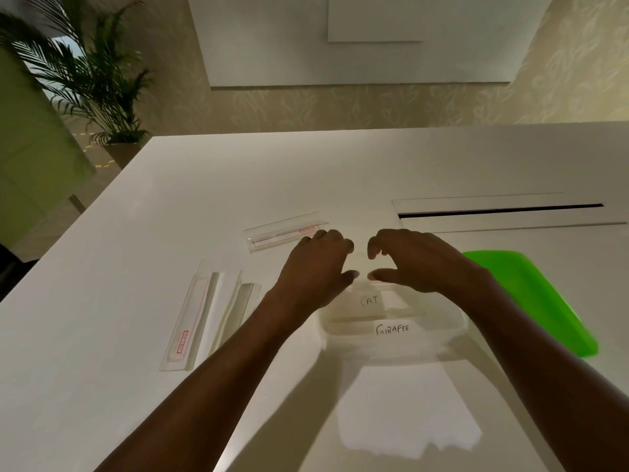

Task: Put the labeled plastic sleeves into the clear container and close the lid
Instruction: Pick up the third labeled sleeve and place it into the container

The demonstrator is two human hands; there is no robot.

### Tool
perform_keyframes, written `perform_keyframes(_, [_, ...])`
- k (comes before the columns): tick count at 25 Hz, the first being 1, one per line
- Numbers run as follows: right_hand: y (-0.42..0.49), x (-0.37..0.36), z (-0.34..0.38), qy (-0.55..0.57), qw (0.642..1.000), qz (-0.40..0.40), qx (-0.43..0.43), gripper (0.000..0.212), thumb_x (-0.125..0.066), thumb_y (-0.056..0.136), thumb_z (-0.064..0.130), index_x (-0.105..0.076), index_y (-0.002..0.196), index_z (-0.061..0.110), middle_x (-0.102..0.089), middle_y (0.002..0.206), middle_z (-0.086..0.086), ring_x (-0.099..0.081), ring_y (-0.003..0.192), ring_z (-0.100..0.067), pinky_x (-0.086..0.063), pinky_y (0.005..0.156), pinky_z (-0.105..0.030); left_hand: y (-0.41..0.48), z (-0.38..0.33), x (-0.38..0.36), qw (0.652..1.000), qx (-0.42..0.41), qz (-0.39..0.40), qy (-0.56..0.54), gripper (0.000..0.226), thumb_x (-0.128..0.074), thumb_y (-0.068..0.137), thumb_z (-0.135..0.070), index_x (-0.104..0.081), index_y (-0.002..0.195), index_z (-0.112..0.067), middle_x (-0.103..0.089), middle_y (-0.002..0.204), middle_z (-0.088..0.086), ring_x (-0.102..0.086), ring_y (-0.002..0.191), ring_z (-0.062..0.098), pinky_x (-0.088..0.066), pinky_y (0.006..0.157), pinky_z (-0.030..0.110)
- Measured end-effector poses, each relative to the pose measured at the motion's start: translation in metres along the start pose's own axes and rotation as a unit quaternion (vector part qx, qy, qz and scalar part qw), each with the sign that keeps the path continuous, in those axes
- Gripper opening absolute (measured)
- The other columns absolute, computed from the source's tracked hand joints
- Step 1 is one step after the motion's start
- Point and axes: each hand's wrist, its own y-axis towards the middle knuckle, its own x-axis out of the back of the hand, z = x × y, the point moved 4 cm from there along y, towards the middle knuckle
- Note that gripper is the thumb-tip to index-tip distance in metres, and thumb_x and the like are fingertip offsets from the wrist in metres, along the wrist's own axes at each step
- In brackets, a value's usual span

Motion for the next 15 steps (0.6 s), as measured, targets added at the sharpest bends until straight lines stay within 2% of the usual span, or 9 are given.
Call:
perform_keyframes(4, [0.046, 0.005, 0.017, 0.018, 0.999, -0.034, 0.006, 0.037, -0.062, 0.095, 0.053, -0.059, 0.121, 0.027, -0.061, 0.123, 0.009, -0.062, 0.107, -0.015, -0.045, 0.08, -0.031, 0.005, 0.046, 0.009, 0.997, 0.06, -0.044, -0.023, 0.046, -0.069, 0.095, -0.038, -0.063, 0.136, -0.017, -0.064, 0.139, 0.0, -0.058, 0.126, 0.024, -0.045, 0.1, 0.038])
perform_keyframes(6, [0.076, 0.0, 0.02, 0.041, 0.999, -0.034, -0.012, 0.038, -0.063, 0.096, 0.05, -0.059, 0.125, 0.025, -0.062, 0.125, 0.006, -0.063, 0.111, -0.018, -0.051, 0.086, -0.035, 0.007, 0.076, 0.006, 0.993, 0.104, -0.041, -0.028, 0.05, -0.07, 0.095, -0.037, -0.061, 0.138, -0.015, -0.063, 0.14, 0.003, -0.058, 0.125, 0.028, -0.048, 0.098, 0.042])
perform_keyframes(10, [0.141, -0.015, 0.012, 0.137, 0.989, -0.004, -0.064, 0.04, -0.065, 0.098, 0.042, -0.062, 0.129, 0.017, -0.065, 0.129, -0.001, -0.064, 0.112, -0.021, -0.052, 0.095, -0.037, 0.015, 0.144, -0.01, 0.966, 0.24, -0.022, -0.095, 0.053, -0.061, 0.101, -0.043, -0.056, 0.144, -0.012, -0.061, 0.14, 0.012, -0.055, 0.128, 0.033, -0.05, 0.1, 0.047])
perform_keyframes(13, [0.186, -0.027, -0.005, 0.207, 0.97, -0.004, -0.13, 0.042, -0.06, 0.101, 0.035, -0.069, 0.117, -0.002, -0.072, 0.12, -0.016, -0.067, 0.108, -0.032, -0.053, 0.096, -0.043, 0.025, 0.191, -0.019, 0.942, 0.317, -0.013, -0.108, 0.054, -0.054, 0.103, -0.048, -0.058, 0.142, -0.01, -0.058, 0.139, 0.018, -0.053, 0.133, 0.035, -0.049, 0.104, 0.048])
perform_keyframes(15, [0.209, -0.039, -0.019, 0.278, 0.938, -0.002, -0.206, 0.049, -0.056, 0.101, 0.036, -0.068, 0.106, -0.011, -0.073, 0.11, -0.026, -0.07, 0.096, -0.039, -0.057, 0.09, -0.047, 0.032, 0.218, -0.025, 0.929, 0.353, -0.004, -0.108, 0.056, -0.049, 0.105, -0.05, -0.062, 0.135, -0.004, -0.061, 0.136, 0.021, -0.056, 0.13, 0.037, -0.049, 0.104, 0.047])
